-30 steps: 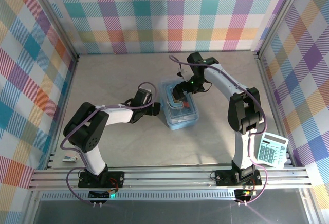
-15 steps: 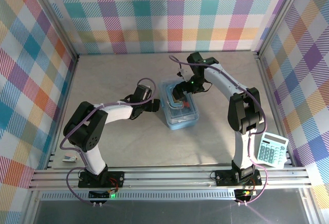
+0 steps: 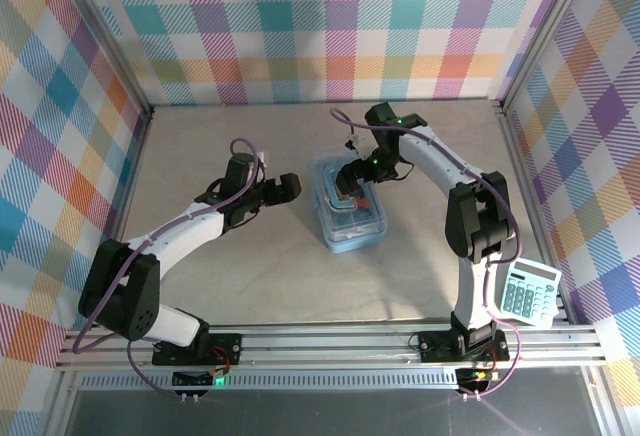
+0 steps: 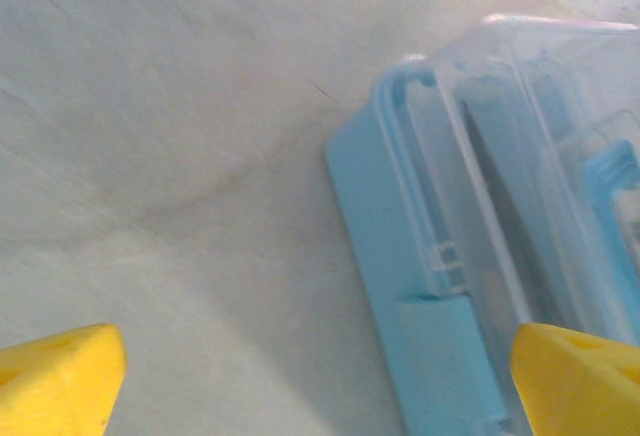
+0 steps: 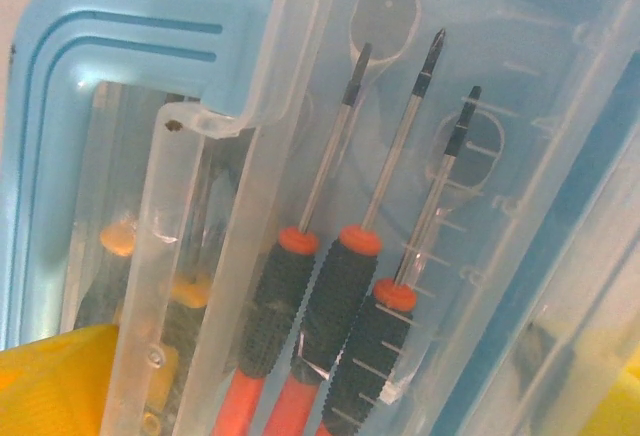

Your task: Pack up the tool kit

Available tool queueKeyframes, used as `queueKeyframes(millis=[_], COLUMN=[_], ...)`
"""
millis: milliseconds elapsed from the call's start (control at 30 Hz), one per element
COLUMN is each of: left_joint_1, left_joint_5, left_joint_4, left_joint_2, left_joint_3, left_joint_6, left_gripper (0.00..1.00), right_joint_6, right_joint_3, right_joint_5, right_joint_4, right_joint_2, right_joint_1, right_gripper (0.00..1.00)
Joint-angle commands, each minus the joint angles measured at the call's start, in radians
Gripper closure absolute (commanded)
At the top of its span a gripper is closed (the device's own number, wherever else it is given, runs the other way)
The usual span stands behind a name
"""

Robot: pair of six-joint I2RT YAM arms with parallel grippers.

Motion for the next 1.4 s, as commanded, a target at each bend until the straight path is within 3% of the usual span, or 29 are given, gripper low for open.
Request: queueKeyframes(millis=[0,100,733,900,1367], left_joint_1=[-0.004,-0.014,-0.061,-0.063,-0.062], left_joint_5=[0.192,0.273,0.287,0.266,0.228], left_joint_4=[0.001,0.053,0.184,0.155,0.039], left_joint_2=[0.049,0.103,0.279,0.283,0.275], left_joint_3=[-0.012,-0.011,0.037,0.035,0.078], left_joint_6=[-0.119,-0.172,-0.231,-0.221,-0.184], left_gripper=[0.13,0.32,0.34,0.36,0.69], right_joint_6=[-0.018,-0.017,-0.022,-0.025,-0.024], right_joint_3=[-0.042,-0.050,-0.047,-0.050,-0.053], right_joint_5=[-0.086,-0.089,-0.101,-0.102,-0.106], right_joint_4=[-0.051,-0.043,-0.038,-0.037,-0.032], right_joint_2=[-0.008,-0.011,-0.001,-0.001,0.002], right_joint_1=[0.016,0.016,0.009,0.006,0.003], right_gripper=[0.01,0.01,0.01,0.01,0.01])
